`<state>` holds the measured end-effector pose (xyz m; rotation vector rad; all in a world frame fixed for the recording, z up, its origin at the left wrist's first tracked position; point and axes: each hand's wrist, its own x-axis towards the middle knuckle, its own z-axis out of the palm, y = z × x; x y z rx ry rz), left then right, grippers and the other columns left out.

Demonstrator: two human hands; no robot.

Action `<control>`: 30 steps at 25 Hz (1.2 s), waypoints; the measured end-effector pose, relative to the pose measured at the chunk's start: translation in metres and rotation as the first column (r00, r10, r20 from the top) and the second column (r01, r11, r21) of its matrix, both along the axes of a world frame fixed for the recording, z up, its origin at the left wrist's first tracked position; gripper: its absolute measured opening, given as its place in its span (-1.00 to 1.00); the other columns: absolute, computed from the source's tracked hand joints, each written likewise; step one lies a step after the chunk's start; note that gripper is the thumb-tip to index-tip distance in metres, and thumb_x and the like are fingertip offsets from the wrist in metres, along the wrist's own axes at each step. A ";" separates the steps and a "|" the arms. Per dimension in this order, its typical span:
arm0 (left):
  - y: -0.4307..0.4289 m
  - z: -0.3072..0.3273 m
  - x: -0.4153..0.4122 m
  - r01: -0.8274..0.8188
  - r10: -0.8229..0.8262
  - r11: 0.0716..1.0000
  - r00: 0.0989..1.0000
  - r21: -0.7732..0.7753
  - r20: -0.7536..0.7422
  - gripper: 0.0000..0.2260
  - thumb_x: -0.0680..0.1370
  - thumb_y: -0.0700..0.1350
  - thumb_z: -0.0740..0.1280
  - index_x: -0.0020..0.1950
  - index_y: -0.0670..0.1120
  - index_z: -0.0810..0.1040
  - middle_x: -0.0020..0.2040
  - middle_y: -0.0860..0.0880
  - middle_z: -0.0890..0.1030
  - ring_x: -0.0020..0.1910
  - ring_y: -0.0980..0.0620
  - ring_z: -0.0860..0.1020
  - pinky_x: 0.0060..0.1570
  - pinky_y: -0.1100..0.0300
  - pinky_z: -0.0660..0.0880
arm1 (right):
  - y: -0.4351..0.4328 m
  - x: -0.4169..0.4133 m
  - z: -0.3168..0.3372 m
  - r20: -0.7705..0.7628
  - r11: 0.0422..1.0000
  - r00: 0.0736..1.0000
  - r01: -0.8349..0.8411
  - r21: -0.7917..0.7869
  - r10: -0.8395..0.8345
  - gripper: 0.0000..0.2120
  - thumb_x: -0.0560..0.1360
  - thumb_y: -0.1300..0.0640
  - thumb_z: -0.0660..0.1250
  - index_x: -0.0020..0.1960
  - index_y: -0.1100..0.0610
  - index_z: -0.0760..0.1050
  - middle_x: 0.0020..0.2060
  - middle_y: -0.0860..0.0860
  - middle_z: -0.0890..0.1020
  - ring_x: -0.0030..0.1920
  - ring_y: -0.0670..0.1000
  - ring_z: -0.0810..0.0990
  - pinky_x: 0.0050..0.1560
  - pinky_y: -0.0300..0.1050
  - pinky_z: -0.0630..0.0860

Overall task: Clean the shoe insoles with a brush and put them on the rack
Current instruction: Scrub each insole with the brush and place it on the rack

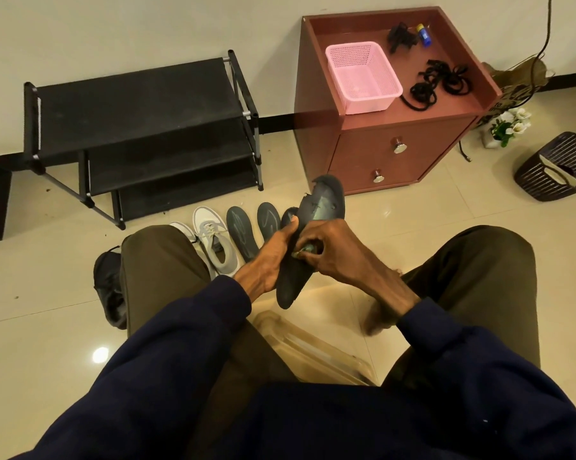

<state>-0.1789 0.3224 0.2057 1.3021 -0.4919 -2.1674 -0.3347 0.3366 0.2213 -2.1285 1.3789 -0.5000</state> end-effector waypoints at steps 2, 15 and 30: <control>-0.001 0.002 -0.001 -0.004 0.006 1.000 0.999 0.024 -0.045 -0.52 0.69 0.15 0.19 0.38 -0.20 0.51 0.07 -0.25 0.70 -0.11 -0.17 0.72 -0.20 -0.01 0.68 | -0.016 -0.011 -0.008 -0.044 0.976 0.983 0.171 -0.137 -0.178 -0.88 0.46 0.28 0.51 -0.02 0.15 0.69 -0.08 0.04 0.67 -0.09 -0.04 0.59 -0.04 -0.09 0.62; 0.011 -0.001 -0.011 0.073 -0.074 0.991 0.997 0.111 0.005 -0.61 0.69 0.11 0.20 0.26 -0.19 0.54 -0.03 -0.25 0.73 -0.14 -0.20 0.73 -0.17 -0.04 0.70 | -0.008 -0.033 -0.016 -0.050 0.973 0.973 0.223 -0.056 -0.225 -0.84 0.41 0.31 0.53 -0.04 0.12 0.71 -0.10 0.02 0.68 -0.10 -0.03 0.63 -0.05 -0.11 0.62; 0.018 -0.008 -0.006 0.000 0.004 0.986 1.000 0.169 -0.026 -0.49 0.71 0.17 0.10 0.35 -0.22 0.51 -0.01 -0.25 0.71 -0.16 -0.18 0.70 -0.23 0.02 0.68 | 0.003 -0.025 -0.030 0.045 0.989 0.989 0.142 0.031 -0.143 -0.90 0.47 0.23 0.53 -0.02 0.11 0.72 -0.10 -0.02 0.68 -0.12 -0.09 0.62 -0.10 -0.13 0.63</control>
